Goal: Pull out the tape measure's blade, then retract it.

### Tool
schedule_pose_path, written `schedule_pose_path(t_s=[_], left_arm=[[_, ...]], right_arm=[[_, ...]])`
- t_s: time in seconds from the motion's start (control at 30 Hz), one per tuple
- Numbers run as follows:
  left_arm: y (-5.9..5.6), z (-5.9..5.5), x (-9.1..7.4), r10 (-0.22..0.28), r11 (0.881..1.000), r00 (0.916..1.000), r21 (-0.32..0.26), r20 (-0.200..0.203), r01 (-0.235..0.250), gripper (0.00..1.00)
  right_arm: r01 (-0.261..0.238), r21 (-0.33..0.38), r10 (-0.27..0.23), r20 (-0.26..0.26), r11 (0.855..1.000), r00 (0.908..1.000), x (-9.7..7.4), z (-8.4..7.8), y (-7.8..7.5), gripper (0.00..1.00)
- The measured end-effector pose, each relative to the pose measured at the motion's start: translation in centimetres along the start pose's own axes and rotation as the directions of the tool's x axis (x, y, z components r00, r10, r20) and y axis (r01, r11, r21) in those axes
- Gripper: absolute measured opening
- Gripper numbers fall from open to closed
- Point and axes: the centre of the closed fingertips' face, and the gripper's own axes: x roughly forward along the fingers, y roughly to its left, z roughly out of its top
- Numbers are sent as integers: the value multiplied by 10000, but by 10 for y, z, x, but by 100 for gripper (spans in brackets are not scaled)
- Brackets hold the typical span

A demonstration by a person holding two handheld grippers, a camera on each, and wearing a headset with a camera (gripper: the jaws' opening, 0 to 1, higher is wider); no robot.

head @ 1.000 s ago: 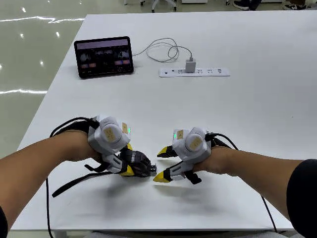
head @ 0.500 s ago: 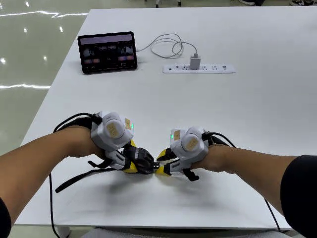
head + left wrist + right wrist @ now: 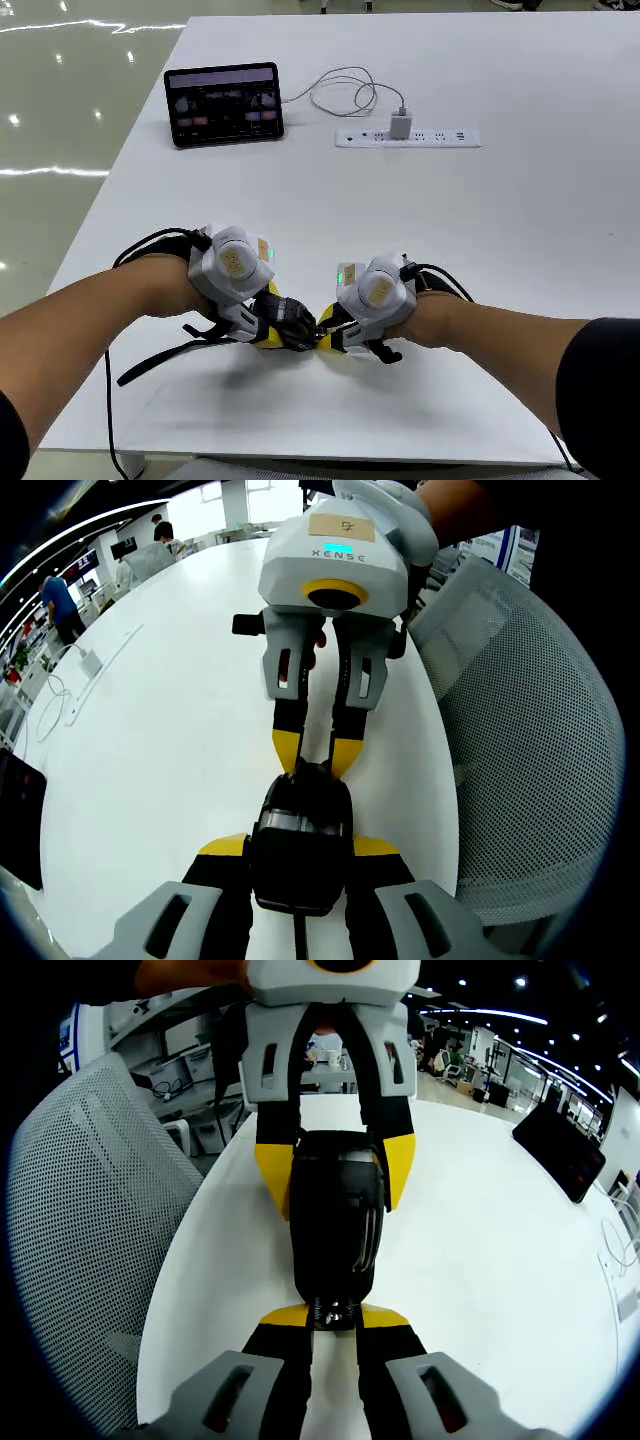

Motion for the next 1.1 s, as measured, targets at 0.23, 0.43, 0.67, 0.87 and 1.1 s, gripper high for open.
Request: schedule_pose_path(t_s=[0.23, 0.43, 0.67, 0.87, 1.1], left_arm=[[1, 0, -1, 69, 10000, 9994, -54, 332, -67, 31], [2, 1, -1, 71, 9997, 9995, -233, 304, -64, 31], [1, 2, -1, 76, 9996, 9991, -267, 419, -65, 32], [2, 1, -1, 145, 9997, 9993, -221, 336, -137, 32], [1, 1, -1, 198, 9995, 9992, -252, 358, -189, 32]], right_arm=[[-74, 372, 74, -1, 9993, 10000, 1, -2, -1, 11], [155, 110, -156, 67, 9998, 9999, -2, -4, -2, 10], [160, 448, -165, 115, 9989, 9998, -7, -8, -2, 10], [219, 665, -225, 94, 9975, 9997, -12, -13, -2, 10], [241, 752, -247, 71, 9969, 9997, -16, -17, -1, 10]])
